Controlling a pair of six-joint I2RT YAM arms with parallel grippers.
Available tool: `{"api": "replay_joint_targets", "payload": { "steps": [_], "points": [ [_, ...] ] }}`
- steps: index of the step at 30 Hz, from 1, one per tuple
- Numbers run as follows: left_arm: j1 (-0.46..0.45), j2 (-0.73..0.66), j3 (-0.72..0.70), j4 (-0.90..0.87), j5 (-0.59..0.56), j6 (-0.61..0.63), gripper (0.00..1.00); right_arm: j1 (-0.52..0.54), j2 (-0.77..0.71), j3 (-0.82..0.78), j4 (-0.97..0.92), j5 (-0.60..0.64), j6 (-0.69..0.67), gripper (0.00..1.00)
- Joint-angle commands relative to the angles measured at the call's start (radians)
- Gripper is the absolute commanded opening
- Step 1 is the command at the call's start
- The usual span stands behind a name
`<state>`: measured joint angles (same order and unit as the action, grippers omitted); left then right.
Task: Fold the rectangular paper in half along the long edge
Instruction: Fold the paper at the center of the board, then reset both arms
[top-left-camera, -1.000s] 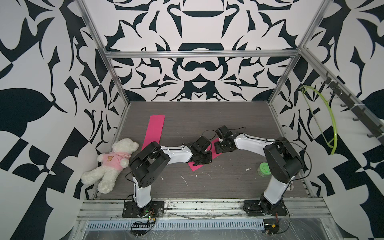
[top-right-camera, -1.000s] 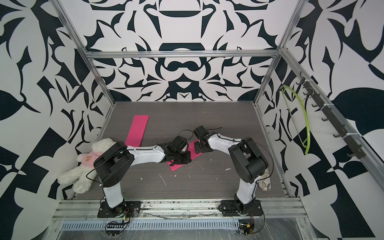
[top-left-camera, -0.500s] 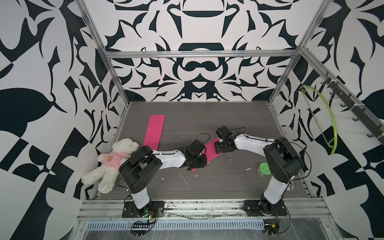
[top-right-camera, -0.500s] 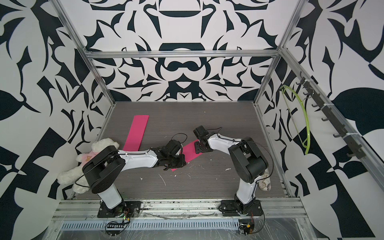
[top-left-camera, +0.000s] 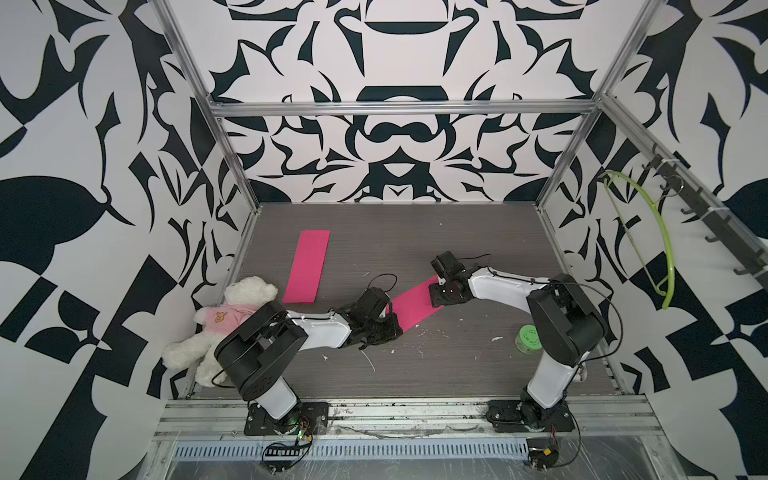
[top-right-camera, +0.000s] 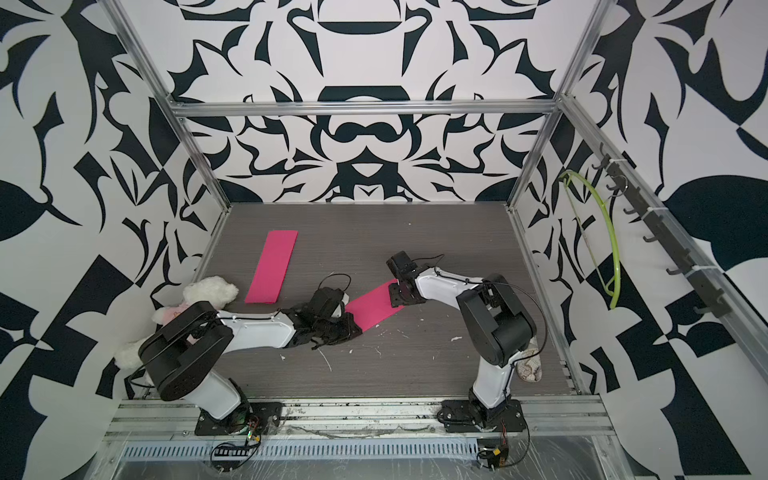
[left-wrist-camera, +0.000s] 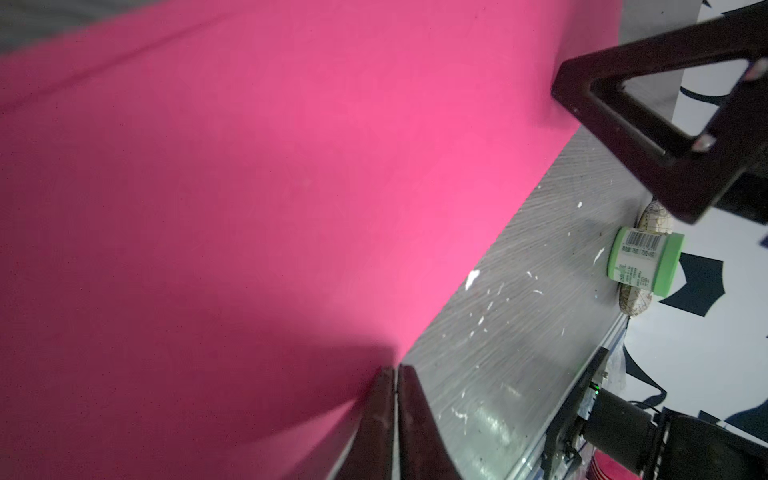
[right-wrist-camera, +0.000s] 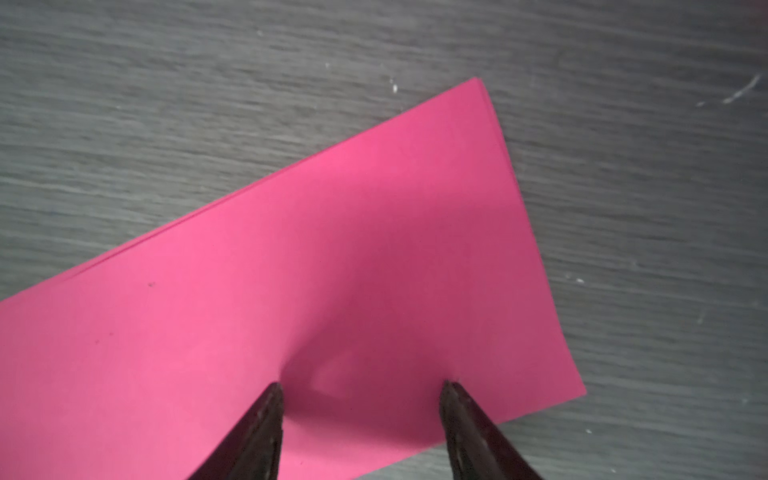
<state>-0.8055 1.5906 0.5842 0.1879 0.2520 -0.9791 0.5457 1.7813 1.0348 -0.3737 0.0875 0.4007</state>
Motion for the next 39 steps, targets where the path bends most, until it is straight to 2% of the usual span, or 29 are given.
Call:
{"api": "replay_joint_targets", "payload": {
  "steps": [1, 6, 11, 15, 18, 19, 21, 24, 26, 29, 30, 32, 35, 39],
  "points": [
    [0.014, -0.002, -0.101, -0.148, -0.039, -0.024, 0.10, -0.002, 0.026, 0.006, -0.017, 0.009, 0.004, 0.63],
    [0.024, -0.083, -0.183, -0.190, -0.068, -0.038, 0.10, -0.003, 0.029, 0.018, -0.019, 0.012, 0.003, 0.63],
    [0.080, -0.189, -0.256, -0.229, -0.074, -0.037, 0.10, -0.002, 0.033, 0.029, -0.020, 0.001, 0.003, 0.63],
    [0.116, -0.265, -0.251, -0.264, -0.074, -0.003, 0.11, -0.002, 0.033, 0.044, -0.022, -0.016, 0.002, 0.63],
    [0.117, -0.308, -0.219, -0.317, -0.097, 0.028, 0.15, -0.003, 0.017, 0.074, -0.029, -0.038, 0.001, 0.63],
    [0.117, -0.361, -0.208, -0.344, -0.114, 0.037, 0.17, -0.003, 0.004, 0.083, -0.028, -0.047, 0.001, 0.63],
    [0.117, -0.419, -0.184, -0.409, -0.162, 0.055, 0.24, -0.003, -0.033, 0.090, -0.013, -0.056, 0.005, 0.67],
    [0.119, -0.519, -0.146, -0.471, -0.261, 0.108, 0.45, -0.003, -0.105, 0.067, 0.028, -0.031, 0.019, 0.81],
    [0.132, -0.568, -0.120, -0.474, -0.315, 0.165, 0.62, -0.007, -0.156, 0.038, 0.050, 0.011, 0.018, 0.87],
    [0.174, -0.597, -0.067, -0.468, -0.371, 0.260, 0.93, -0.020, -0.245, -0.017, 0.086, 0.075, -0.018, 0.94],
    [0.188, -0.600, -0.051, -0.463, -0.386, 0.291, 1.00, -0.030, -0.281, -0.043, 0.110, 0.079, -0.034, 0.96],
    [0.216, -0.605, -0.028, -0.430, -0.424, 0.360, 0.99, -0.059, -0.370, -0.110, 0.172, 0.090, -0.067, 1.00],
    [0.263, -0.620, -0.021, -0.353, -0.449, 0.475, 0.99, -0.122, -0.468, -0.171, 0.213, 0.096, -0.115, 1.00],
    [0.332, -0.638, -0.043, -0.233, -0.445, 0.680, 0.99, -0.215, -0.573, -0.280, 0.325, 0.200, -0.193, 1.00]
  ]
}}
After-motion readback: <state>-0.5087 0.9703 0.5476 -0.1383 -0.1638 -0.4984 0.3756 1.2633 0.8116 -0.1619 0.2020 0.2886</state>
